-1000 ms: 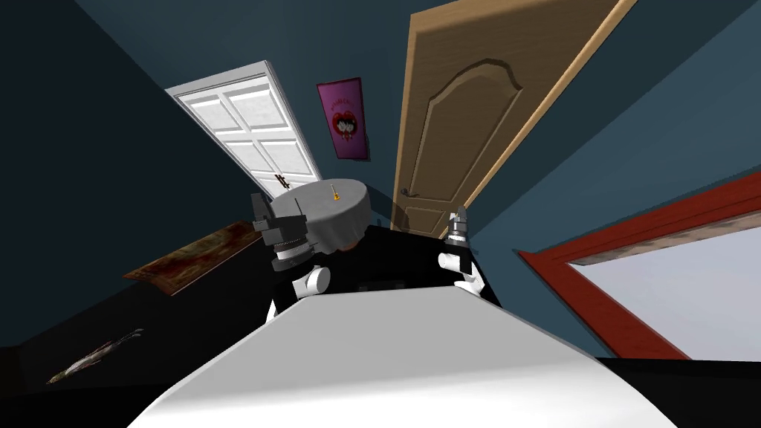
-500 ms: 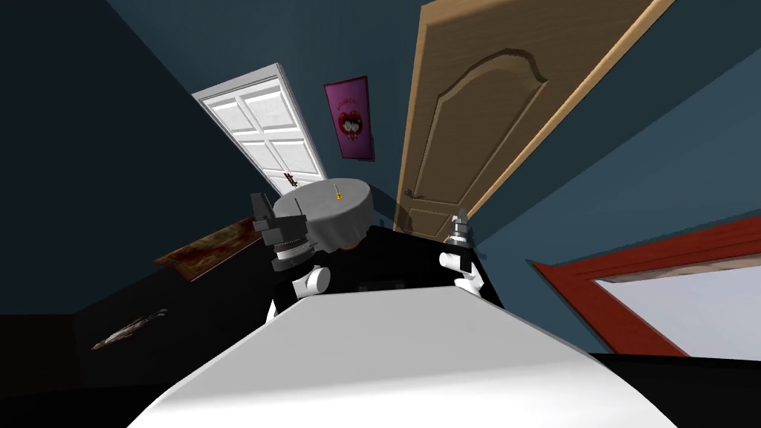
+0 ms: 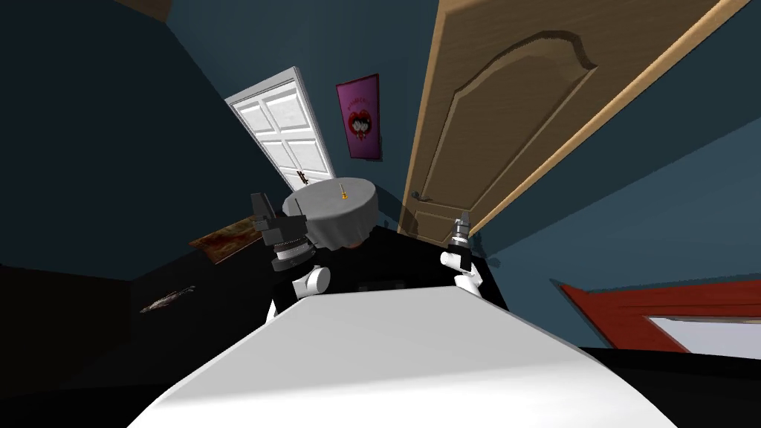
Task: Pull the door open
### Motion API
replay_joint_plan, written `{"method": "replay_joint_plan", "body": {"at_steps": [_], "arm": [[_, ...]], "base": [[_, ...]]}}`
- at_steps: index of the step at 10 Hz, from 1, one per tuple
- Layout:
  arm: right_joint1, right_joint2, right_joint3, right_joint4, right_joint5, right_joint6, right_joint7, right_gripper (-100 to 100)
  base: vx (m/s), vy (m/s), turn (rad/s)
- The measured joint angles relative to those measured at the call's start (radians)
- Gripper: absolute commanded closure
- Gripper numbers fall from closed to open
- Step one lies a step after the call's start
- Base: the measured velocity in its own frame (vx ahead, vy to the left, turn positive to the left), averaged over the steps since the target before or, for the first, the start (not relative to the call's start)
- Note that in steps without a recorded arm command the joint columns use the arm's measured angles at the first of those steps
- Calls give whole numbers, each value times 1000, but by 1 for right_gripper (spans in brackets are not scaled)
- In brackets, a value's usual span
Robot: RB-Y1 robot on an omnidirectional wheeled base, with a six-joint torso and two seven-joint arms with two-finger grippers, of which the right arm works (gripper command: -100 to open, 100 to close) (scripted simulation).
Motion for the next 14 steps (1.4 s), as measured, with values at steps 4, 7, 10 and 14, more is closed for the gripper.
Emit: {"method": "replay_joint_plan", "body": {"at_steps": [4, 7, 10, 14], "arm": [[-43, -9, -42, 108, -25, -19, 24, -100], [-73, -17, -71, 180, -43, -28, 39, -100], [-108, -27, -107, 262, -65, -37, 57, -100], [-146, -38, -139, 360, -84, -57, 74, -100]], "base": [[45, -56, 152], [41, -41, 149], [43, -62, 165], [38, -44, 134]]}}
